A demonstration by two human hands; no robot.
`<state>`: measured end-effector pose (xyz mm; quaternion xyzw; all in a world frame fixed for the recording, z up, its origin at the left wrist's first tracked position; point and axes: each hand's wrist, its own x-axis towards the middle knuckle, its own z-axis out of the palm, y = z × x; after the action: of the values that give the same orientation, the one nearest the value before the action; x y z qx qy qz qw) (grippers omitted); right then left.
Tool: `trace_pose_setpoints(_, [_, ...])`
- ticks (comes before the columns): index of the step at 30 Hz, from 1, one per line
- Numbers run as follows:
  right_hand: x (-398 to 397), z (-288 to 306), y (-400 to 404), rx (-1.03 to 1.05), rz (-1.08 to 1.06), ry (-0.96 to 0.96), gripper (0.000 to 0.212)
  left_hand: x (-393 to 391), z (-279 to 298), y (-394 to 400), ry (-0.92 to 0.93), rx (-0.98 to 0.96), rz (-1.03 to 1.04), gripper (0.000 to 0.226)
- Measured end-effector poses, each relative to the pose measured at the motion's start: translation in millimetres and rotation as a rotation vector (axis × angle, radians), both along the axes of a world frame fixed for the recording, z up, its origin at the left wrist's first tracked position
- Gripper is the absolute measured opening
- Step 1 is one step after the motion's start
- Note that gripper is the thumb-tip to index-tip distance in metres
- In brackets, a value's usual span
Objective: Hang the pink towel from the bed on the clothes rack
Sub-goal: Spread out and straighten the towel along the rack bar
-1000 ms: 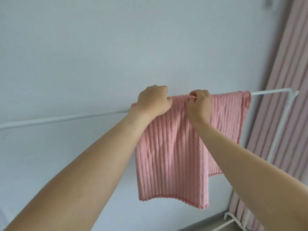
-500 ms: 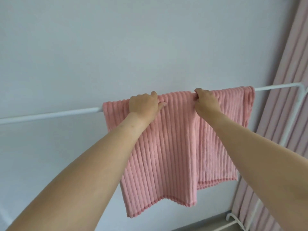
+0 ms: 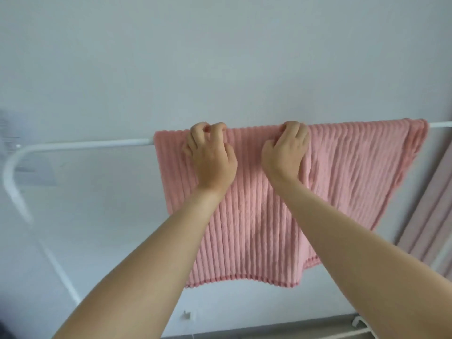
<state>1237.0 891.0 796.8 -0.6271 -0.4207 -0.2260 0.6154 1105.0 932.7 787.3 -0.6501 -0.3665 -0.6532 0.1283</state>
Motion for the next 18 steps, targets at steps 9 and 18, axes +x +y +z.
trace_pose_setpoints(9, [-134.5, -36.8, 24.9, -0.067, 0.139, -0.079, 0.027, -111.0, -31.8, 38.0, -0.582, -0.58, -0.296, 0.033])
trace_pose_setpoints(18, [-176.0, -32.7, 43.0, -0.29, -0.178, 0.114, 0.024, -128.2, -34.8, 77.4, 0.163, -0.988, -1.029, 0.023])
